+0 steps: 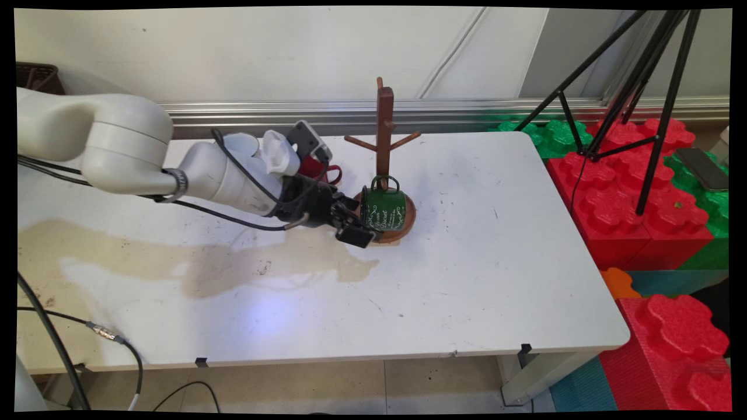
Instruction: Pick up the green mug from the rack
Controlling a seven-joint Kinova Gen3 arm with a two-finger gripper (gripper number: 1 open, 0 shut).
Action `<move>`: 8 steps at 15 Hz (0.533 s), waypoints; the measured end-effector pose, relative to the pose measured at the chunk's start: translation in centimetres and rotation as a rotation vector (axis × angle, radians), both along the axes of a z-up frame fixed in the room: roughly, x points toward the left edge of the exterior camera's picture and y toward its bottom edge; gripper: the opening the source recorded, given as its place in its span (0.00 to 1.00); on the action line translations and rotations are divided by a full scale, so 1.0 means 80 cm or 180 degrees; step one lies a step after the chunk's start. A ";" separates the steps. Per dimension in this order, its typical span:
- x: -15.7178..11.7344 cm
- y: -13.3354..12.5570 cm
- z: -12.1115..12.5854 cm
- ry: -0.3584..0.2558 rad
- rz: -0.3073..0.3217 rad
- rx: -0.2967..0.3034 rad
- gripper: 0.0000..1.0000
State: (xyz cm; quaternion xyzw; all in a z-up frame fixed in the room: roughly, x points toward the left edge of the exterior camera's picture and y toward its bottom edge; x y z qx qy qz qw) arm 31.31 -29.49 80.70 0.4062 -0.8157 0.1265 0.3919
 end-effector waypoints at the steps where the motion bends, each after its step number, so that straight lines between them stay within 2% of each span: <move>1: -0.003 -0.002 -0.004 0.0039 0.0009 0.0001 1.00; 8: -0.022 -0.015 -0.025 0.0247 0.0079 -0.0014 1.00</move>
